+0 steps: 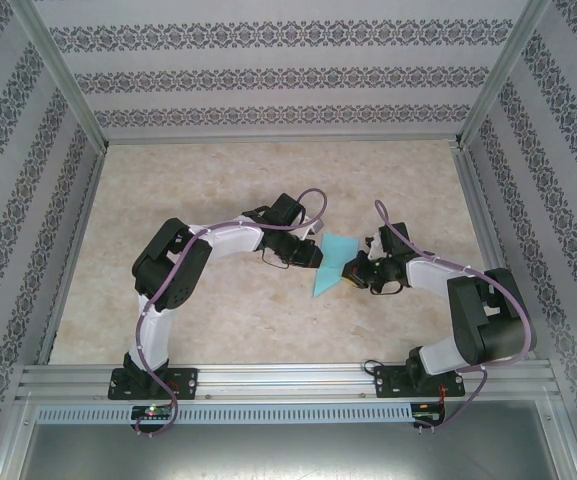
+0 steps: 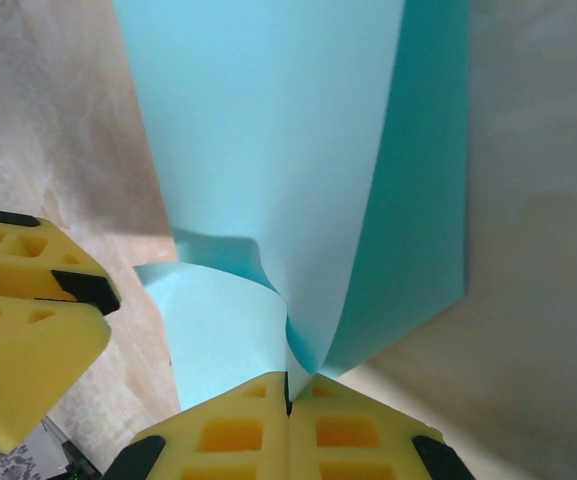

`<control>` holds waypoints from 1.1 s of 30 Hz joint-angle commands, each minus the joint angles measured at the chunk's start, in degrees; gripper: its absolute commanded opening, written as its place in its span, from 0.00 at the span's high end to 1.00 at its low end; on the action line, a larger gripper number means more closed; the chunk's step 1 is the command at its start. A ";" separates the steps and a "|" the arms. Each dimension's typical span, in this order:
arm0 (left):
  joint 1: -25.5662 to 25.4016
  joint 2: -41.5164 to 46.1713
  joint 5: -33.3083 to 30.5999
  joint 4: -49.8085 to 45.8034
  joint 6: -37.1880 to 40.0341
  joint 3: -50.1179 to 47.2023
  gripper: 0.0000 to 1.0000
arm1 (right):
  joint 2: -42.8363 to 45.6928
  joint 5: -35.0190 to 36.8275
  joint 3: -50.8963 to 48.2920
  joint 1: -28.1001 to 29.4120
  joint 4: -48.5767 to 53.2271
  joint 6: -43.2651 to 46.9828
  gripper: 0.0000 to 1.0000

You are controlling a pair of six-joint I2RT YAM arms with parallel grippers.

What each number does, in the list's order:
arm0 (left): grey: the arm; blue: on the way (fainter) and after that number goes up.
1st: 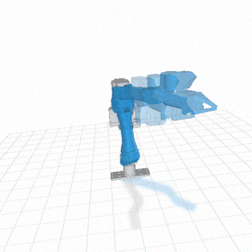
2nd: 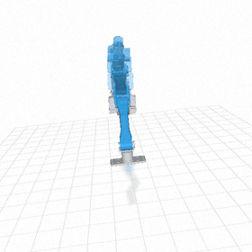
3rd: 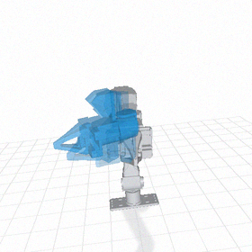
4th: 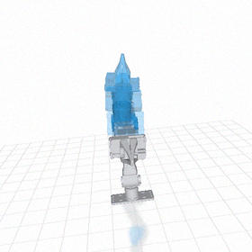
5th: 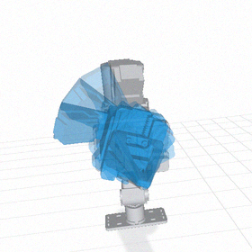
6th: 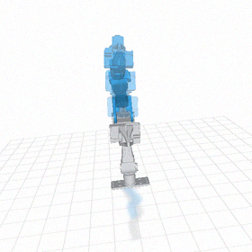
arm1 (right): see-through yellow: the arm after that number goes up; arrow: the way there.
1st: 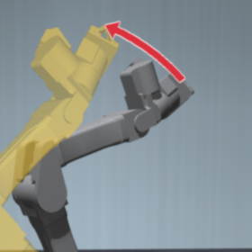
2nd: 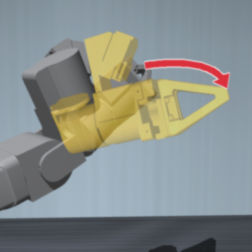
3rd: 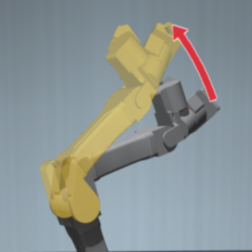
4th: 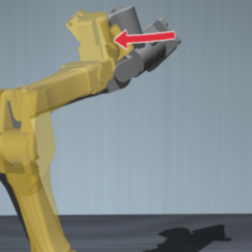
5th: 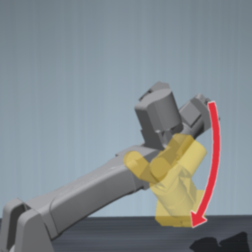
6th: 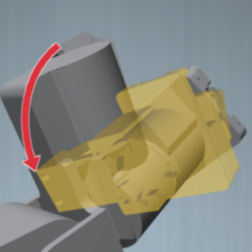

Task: Fold a paper plane with a square sheet of paper (pick it up from the middle)
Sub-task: Fourth fold the wing at the center of the table.

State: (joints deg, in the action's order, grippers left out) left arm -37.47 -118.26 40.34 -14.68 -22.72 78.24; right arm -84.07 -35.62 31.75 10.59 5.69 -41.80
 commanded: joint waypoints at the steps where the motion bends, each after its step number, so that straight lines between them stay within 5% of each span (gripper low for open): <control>1: -0.03 -0.74 1.19 -2.14 1.35 2.22 0.78 | 0.67 -0.22 -1.20 -0.82 -1.09 1.11 0.96; 33: -1.73 -7.06 -2.18 -6.68 4.65 5.52 0.86 | 1.07 -4.69 -0.83 -0.10 -6.49 -2.45 0.95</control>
State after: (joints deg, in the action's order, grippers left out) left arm -38.65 -123.57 38.96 -19.40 -19.79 82.54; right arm -84.01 -38.83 30.17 9.91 0.78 -43.29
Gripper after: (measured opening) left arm 0.137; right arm 0.049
